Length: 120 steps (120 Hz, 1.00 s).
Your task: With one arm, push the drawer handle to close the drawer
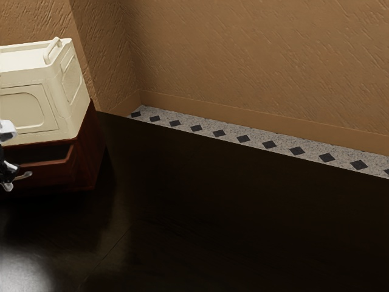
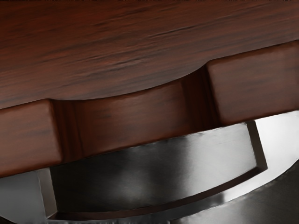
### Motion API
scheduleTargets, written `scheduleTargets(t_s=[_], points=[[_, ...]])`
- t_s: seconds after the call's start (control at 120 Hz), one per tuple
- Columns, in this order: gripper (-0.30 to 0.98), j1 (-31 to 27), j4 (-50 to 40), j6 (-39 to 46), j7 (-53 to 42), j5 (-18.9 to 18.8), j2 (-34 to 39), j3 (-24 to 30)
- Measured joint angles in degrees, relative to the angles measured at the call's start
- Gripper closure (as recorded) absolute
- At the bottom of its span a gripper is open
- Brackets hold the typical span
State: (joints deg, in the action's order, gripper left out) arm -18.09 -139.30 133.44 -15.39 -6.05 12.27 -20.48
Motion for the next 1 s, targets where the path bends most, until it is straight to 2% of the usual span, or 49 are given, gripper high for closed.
scheduleTargets(t_s=[0.458,0.858,1.0], points=[[0.79,0.06,10.95,-0.18,-0.74,2.84,-9.85,0.18],[0.78,0.55,14.4,-0.3,-1.42,4.72,-12.76,0.35],[0.79,0.11,15.21,-0.34,-5.3,4.77,-13.41,0.34]])
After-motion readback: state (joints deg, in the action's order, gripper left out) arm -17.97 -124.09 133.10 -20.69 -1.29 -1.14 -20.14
